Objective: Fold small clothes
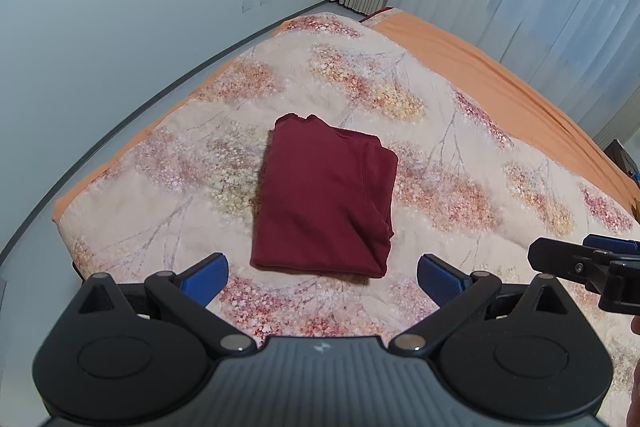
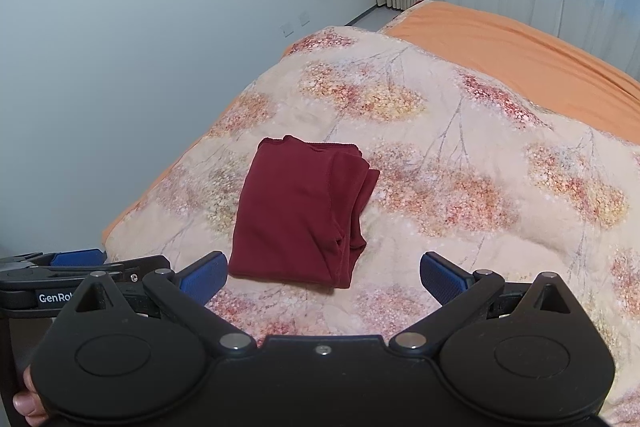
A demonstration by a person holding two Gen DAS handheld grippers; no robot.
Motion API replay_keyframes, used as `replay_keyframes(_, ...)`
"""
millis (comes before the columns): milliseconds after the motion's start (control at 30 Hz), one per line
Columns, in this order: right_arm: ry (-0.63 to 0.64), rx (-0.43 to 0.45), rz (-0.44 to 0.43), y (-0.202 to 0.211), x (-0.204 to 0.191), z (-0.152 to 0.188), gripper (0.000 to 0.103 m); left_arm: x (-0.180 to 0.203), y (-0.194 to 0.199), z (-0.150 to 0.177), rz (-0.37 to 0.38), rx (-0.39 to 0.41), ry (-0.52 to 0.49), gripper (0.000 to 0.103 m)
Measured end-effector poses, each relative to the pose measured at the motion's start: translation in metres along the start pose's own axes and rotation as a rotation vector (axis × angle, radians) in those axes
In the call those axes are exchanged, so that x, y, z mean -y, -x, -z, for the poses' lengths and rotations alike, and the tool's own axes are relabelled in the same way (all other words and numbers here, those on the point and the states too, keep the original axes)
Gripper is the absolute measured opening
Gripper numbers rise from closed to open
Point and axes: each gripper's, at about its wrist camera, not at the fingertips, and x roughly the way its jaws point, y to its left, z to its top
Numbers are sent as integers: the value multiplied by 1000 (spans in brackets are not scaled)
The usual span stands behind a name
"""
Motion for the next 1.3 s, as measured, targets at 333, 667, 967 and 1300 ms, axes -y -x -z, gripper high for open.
replay_keyframes(333,-1,0,-1,-1,0,0,102,0,-1,1,0,-2,-3,103)
replay_keyframes(667,-6,1,1,-2,2,-2,102,-1,-2,0,4,-4,-3,103)
replay_keyframes(967,-6,1,1,-2,2,-2,102,-2,-1,0,5,-6,-3,103)
replay_keyframes(1300,-6,5,3,-1,2,-3,102,0,0,0,7,-4,-6,103)
